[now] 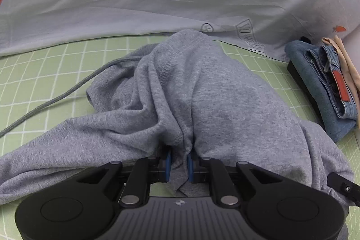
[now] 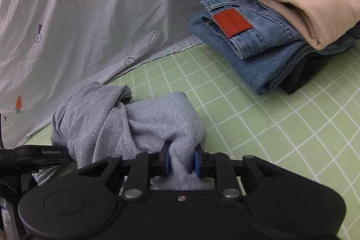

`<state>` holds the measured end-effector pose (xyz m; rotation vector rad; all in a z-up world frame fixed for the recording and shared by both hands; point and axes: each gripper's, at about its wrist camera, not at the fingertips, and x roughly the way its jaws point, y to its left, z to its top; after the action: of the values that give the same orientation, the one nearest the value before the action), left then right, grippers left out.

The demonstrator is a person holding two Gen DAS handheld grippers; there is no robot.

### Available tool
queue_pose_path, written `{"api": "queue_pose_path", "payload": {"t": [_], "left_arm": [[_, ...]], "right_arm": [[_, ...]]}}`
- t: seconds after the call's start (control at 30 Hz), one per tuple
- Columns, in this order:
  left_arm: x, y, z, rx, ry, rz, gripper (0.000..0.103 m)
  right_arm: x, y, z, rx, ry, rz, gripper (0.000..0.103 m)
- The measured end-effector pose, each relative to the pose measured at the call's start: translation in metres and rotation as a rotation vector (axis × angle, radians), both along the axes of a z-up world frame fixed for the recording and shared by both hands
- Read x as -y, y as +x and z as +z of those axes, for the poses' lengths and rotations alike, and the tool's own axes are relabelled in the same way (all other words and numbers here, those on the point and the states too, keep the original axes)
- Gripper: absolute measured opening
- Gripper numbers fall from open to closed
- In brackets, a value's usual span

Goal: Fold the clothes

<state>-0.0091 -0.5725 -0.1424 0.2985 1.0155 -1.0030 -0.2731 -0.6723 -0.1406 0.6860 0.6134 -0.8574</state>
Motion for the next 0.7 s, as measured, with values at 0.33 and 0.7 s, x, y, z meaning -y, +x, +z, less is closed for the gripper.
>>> {"api": "queue_pose_path", "payload": {"t": [0.33,0.7], "left_arm": [[-0.061,-0.013,0.028,0.097,0.016,0.029,0.038],[-0.19,0.025,0.043,0.088,0.113,0.335,0.039]], "right_arm": [[0.002,0.012,0.044,-0.029,-0.253,-0.028,0.054],[0.011,0.098,0.017,0.11,-0.037,0.057,0.001]]}}
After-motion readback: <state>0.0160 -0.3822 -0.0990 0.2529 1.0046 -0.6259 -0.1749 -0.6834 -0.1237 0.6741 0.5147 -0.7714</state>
